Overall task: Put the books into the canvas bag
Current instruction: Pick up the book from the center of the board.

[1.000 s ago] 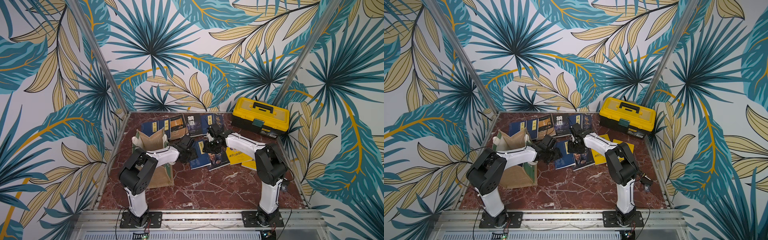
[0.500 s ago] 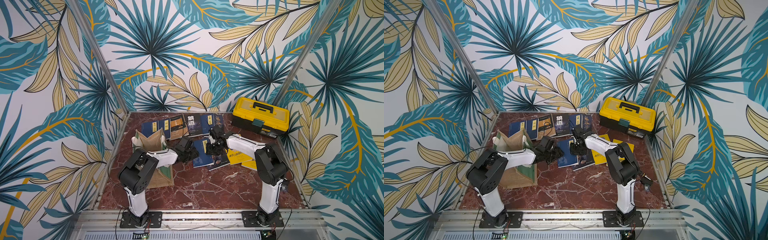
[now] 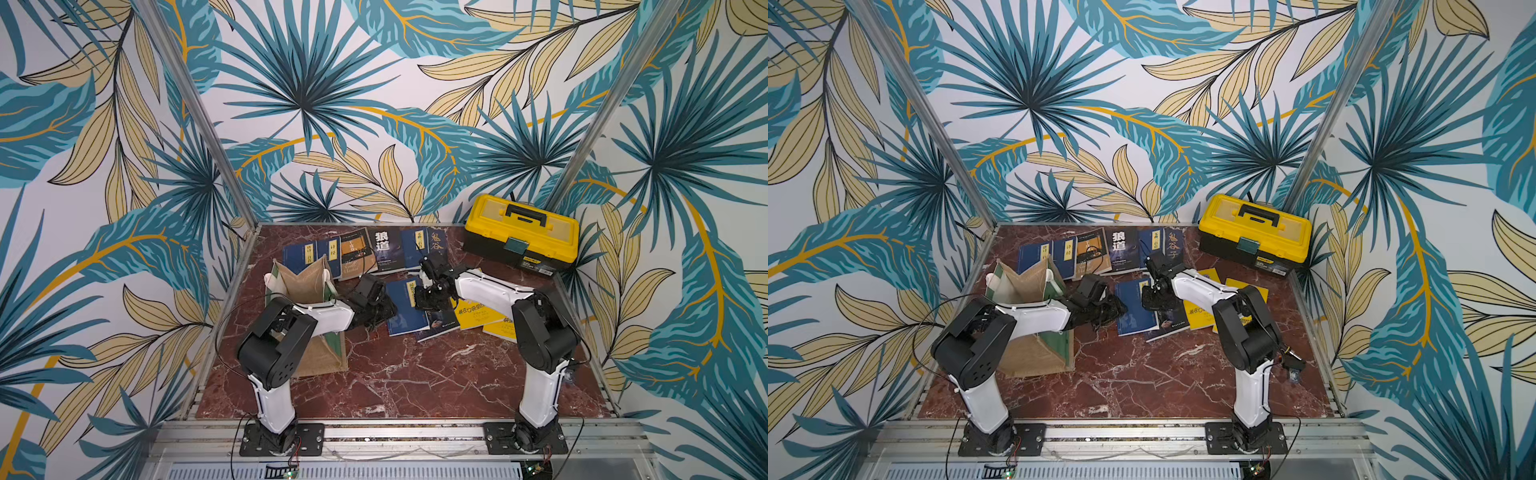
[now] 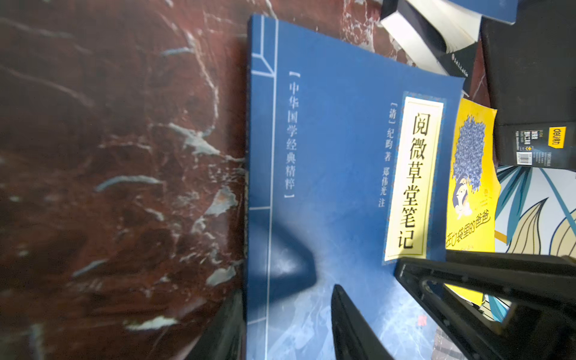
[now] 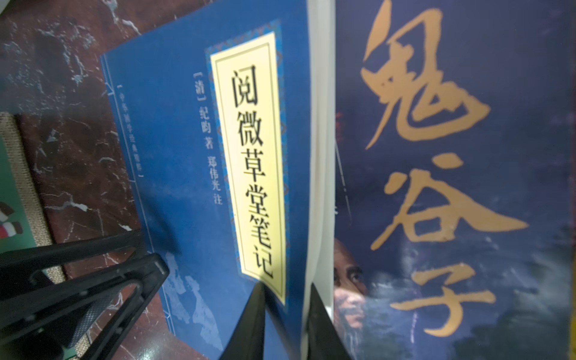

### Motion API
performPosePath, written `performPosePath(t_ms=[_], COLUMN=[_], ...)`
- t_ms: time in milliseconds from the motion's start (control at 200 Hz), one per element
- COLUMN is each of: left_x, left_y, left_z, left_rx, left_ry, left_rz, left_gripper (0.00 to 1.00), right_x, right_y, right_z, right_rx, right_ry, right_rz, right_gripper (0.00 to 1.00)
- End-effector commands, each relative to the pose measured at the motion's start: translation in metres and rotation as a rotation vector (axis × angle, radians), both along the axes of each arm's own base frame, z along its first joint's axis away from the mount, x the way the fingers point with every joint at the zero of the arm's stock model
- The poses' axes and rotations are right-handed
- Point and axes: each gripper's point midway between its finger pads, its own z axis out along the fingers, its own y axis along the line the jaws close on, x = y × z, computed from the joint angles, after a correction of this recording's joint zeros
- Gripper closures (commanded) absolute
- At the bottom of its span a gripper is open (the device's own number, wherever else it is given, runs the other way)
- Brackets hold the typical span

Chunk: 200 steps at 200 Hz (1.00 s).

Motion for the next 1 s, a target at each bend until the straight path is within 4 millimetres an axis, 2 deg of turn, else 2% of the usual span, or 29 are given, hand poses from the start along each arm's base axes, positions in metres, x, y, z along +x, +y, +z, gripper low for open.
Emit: performPosePath(t_ms=[0, 130, 356, 501, 646, 781, 851, 997], left_x=[-0.017, -0.017, -0.018, -0.017, -0.015, -0.012, -0.011, -0.009], left_y=[-0.018, -0.025, -0.048, -0.058, -0.059, -0.065, -0.068, -0.068], left_z=[0.006, 0.011, 0.029, 0.024, 0.017, 0.022, 0.028, 0.045], left_rx=[-0.084, -0.118, -0.164, -0.166, -0.182, -0.239, -0.273, -0.307], left_ry=[0.016, 0.001, -0.032, -0.017, -0.001, -0.012, -0.025, -0.062], left_rz=[-0.083, -0.098, -0.172, -0.181, -0.154, -0.142, -0.142, -0.139], left_gripper=[0.55, 0.57, 0.57, 0.56, 0.47, 0.46, 0.50, 0.70], right_x=[-0.012, -0.012, -0.012, -0.015, -0.021, -0.027, -0.029, -0.031], right_y=[0.014, 0.009, -0.030, -0.049, -0.054, -0.056, -0.054, -0.048], right_z=[-0.003, -0.004, 0.005, -0.002, -0.012, -0.022, -0.024, -0.022], right_rx=[0.044, 0.015, -0.138, -0.142, -0.140, -0.136, -0.125, -0.090], right_ry=[0.025, 0.020, -0.007, 0.023, 0.055, 0.080, 0.090, 0.090], right_rz=[0.043, 0.049, -0.007, -0.052, -0.060, -0.063, -0.059, -0.045], right_gripper=[0.79, 0.79, 0.76, 0.70, 0.70, 0.70, 0.70, 0.70])
